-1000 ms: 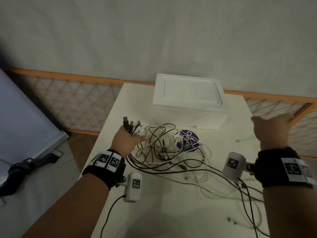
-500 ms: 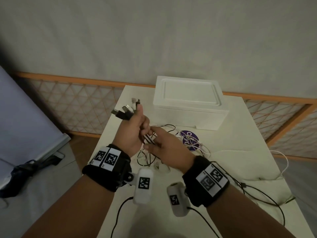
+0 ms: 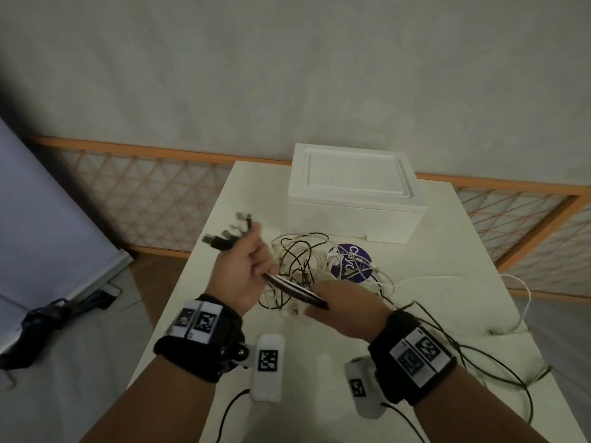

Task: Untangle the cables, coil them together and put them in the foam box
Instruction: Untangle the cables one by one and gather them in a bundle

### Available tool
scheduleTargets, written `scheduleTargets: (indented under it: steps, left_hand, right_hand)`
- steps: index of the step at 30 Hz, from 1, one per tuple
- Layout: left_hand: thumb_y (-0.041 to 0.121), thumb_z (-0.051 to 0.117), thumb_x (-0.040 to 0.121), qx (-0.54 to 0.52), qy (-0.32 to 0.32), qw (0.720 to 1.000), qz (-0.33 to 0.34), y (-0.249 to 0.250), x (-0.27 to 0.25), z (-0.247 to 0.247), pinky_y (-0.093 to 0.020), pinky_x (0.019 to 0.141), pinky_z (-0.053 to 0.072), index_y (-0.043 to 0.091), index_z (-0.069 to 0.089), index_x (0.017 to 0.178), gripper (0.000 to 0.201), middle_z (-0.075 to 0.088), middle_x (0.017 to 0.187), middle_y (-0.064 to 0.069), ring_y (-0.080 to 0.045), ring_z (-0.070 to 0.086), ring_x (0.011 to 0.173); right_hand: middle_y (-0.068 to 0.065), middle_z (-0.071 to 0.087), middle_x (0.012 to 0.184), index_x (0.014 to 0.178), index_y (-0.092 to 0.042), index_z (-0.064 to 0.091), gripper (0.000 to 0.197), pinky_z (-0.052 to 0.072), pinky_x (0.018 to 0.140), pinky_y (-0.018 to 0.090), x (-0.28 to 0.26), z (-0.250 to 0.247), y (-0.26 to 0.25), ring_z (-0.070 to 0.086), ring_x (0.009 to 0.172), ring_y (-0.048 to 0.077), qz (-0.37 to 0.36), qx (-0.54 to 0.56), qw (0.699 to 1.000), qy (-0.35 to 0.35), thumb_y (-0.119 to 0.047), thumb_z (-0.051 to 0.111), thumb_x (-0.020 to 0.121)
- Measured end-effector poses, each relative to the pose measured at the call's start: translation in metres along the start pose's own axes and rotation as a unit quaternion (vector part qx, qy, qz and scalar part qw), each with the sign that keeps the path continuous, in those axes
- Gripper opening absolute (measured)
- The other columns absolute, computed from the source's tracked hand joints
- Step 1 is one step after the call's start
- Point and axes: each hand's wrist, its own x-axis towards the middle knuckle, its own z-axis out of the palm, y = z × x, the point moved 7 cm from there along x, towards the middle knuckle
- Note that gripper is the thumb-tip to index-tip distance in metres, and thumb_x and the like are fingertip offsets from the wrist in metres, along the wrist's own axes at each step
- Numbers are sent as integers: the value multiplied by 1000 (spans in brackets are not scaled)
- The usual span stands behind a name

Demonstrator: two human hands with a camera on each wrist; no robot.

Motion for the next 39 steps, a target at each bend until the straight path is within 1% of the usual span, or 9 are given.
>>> scheduleTargets:
  steps: [10, 12, 15, 18, 22, 26, 32, 35, 39]
  left_hand:
    - [33, 54, 96, -15, 251, 966, -57, -6, -9, -131, -23, 45, 25, 22, 27, 58, 48, 20, 43, 8, -9, 18, 34]
    - [32, 54, 97, 3, 225, 974, -40, -15, -9, -117, -24, 53, 28, 22, 37, 61, 41, 28, 45, 8, -8, 26, 38]
    - [30, 58, 94, 59, 156, 986, -29, -28, -7, -82, -28, 70, 48, 20, 66, 70, 27, 65, 66, 3, -12, 58, 63]
    - [51, 72, 75, 190, 65, 978, -65, -51, -13, -47, -37, 91, 49, 21, 78, 89, 34, 73, 102, 2, -17, 65, 99]
    - [35, 61, 83, 108, 40, 990, -82, -61, -22, -25, -24, 70, 55, 14, 67, 109, 34, 75, 100, -3, -11, 71, 91]
    - [34, 64, 77, 97, 22, 993, -65, -51, -22, -33, -30, 89, 52, 10, 64, 119, 48, 66, 122, -11, -20, 62, 115]
    - [33, 97, 39, -16, 17, 999, 38, -22, -17, -47, -35, 78, 58, 16, 62, 102, 74, 72, 93, -11, -23, 70, 87]
    - [52, 81, 63, -52, 72, 995, 53, -11, -18, -56, -36, 72, 58, 18, 64, 104, 56, 71, 91, -5, -21, 68, 79]
    - [37, 53, 96, 163, 124, 978, 27, -20, -24, -46, -33, 65, 50, 11, 71, 75, 38, 66, 78, -10, -20, 62, 72]
  right_hand:
    - [-10, 54, 75, 73, -33, 48, 29, 45, 71, 27, -55, 3, 96, 57, 80, 13, 166, -38, 983, -67, -58, 61, 82]
    - [-8, 61, 108, 105, -33, 56, 38, 39, 93, 32, -55, 12, 87, 57, 108, 16, 171, -75, 973, -135, -57, 66, 78]
    - [-2, 35, 150, 147, -24, 26, 87, 23, 113, 35, -39, 10, 49, 33, 137, 18, 120, -14, 985, -126, -46, 72, 77]
    - [3, 42, 145, 145, -19, 32, 76, 31, 107, 25, 0, 8, -19, 41, 131, 18, 29, 127, 991, -38, -35, 67, 80]
    - [8, 63, 105, 119, -12, 51, 49, 53, 81, 44, 29, 18, -55, 63, 92, 21, 9, 241, 971, -5, -20, 61, 71]
    - [8, 62, 99, 114, -10, 51, 31, 52, 77, 41, 29, 15, -65, 61, 86, 19, -10, 250, 967, 40, -11, 55, 83]
    - [14, 59, 97, 117, -5, 46, 24, 45, 69, 35, 28, 27, -63, 59, 82, 27, -13, 165, 986, 34, -15, 42, 95]
    - [14, 60, 93, 109, -6, 44, 19, 46, 66, 39, 28, 40, -63, 58, 81, 34, 9, 45, 999, -24, -19, 40, 96]
    - [13, 59, 91, 114, -2, 47, 26, 46, 61, 35, 32, 40, -69, 59, 75, 30, 22, 21, 999, -27, -17, 42, 93]
